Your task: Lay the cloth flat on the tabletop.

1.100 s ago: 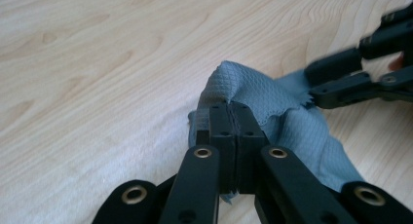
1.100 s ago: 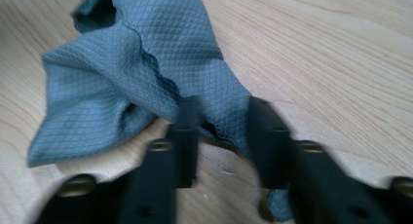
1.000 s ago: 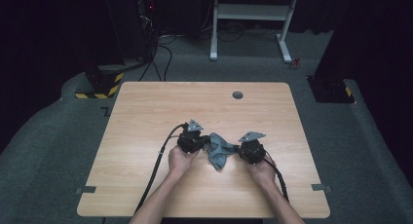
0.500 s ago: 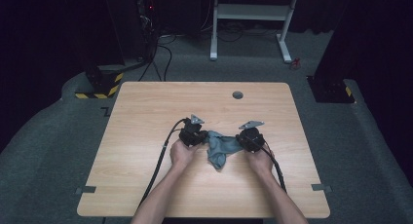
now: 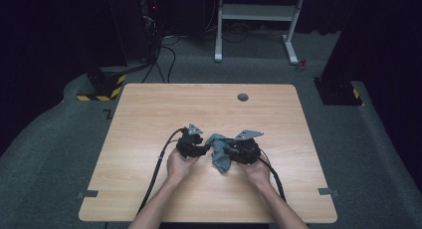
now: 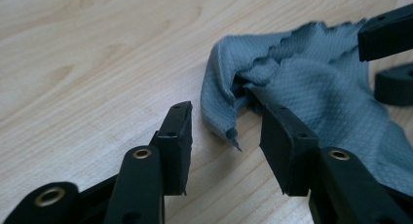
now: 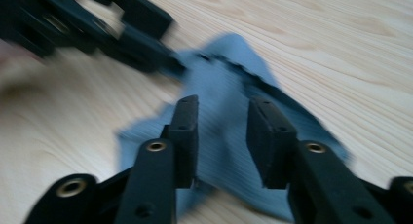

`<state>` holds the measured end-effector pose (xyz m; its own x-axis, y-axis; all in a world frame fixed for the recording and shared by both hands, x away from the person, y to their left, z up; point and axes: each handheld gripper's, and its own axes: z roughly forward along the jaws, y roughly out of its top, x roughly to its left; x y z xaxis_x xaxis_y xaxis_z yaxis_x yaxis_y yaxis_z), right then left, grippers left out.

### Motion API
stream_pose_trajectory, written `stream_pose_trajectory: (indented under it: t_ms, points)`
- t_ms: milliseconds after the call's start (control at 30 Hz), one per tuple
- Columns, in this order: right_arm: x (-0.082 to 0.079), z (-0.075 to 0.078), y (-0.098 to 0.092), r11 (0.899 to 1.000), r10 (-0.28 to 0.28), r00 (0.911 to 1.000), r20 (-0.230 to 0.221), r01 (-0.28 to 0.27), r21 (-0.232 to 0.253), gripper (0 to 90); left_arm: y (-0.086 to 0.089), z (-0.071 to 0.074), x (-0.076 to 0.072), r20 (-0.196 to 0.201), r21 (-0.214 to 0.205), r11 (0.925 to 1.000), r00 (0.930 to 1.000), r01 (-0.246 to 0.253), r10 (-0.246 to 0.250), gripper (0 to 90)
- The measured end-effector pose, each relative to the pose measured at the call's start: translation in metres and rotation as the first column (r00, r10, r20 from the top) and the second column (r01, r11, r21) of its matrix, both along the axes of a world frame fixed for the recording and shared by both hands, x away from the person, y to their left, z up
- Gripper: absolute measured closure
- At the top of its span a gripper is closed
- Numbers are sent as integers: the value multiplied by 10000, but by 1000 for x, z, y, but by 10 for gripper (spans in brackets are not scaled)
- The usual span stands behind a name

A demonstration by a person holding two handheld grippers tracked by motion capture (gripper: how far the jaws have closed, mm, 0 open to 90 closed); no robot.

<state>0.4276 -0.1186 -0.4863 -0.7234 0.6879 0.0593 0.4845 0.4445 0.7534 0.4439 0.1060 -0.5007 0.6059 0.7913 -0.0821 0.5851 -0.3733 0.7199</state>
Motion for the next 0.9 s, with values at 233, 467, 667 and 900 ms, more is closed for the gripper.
stream_pose_trajectory:
  t_ms: [233,467,667,900]
  points:
    - [2,-6,16,9976,151,9997,-180,-163,-680,887,-8,-8,7,-98,418,9991,9999,50,-46,885]
    - [-14,5,-3,9974,361,9985,415,-334,-645,896,4,13,11,263,203,9990,9989,-402,397,897]
    - [-37,7,-36,9979,341,9972,667,-303,-570,897,16,24,17,364,347,9959,9960,-831,818,897]
    - [-44,-14,-65,9949,19,10000,6,-19,-1013,864,10,11,24,-24,274,9967,9971,-766,767,725]
